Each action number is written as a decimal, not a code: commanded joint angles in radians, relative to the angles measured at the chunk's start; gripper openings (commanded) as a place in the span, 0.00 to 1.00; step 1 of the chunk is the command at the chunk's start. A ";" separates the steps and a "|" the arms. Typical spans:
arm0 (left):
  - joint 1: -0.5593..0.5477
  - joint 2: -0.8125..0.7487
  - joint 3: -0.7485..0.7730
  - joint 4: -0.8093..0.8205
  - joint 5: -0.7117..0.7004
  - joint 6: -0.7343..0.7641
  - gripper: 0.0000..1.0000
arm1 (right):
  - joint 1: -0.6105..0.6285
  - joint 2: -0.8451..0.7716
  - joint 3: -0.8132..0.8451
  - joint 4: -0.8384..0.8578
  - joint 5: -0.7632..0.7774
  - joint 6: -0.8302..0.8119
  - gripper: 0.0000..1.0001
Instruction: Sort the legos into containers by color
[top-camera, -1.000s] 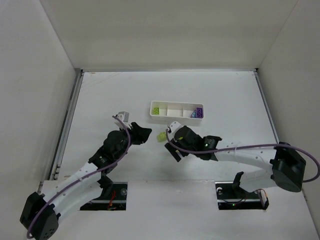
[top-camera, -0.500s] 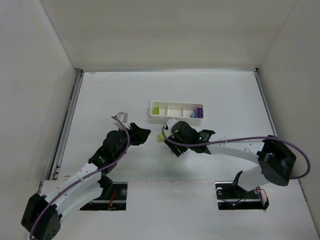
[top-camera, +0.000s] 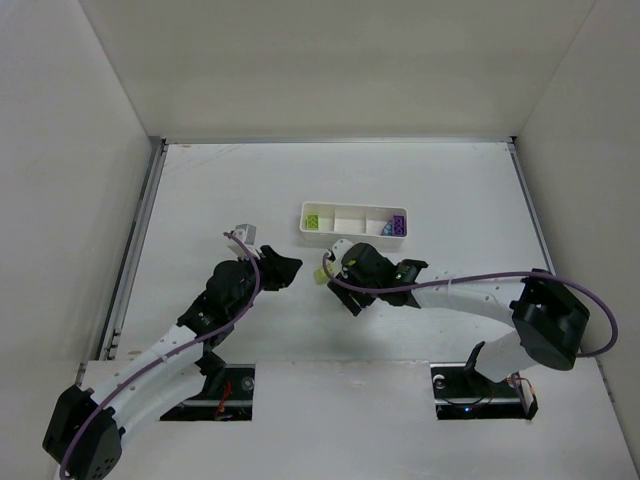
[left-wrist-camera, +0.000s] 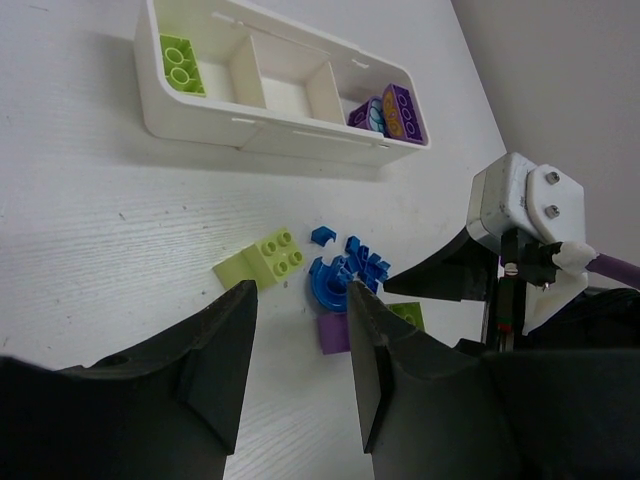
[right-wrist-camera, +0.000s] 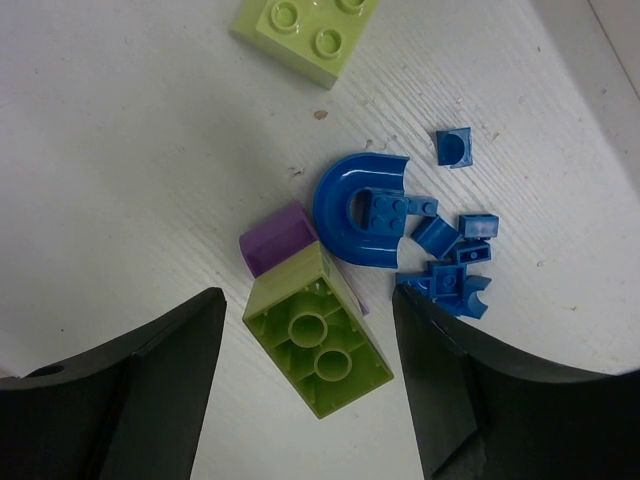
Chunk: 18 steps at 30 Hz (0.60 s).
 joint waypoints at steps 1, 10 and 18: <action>0.009 0.000 -0.008 0.056 0.014 -0.010 0.39 | 0.001 -0.028 0.012 0.007 -0.012 0.014 0.73; 0.009 0.001 0.001 0.053 0.016 -0.010 0.39 | 0.001 0.001 0.014 -0.013 0.001 0.021 0.48; 0.018 -0.019 -0.003 0.050 0.019 -0.033 0.41 | 0.001 -0.044 0.007 0.011 0.004 0.043 0.34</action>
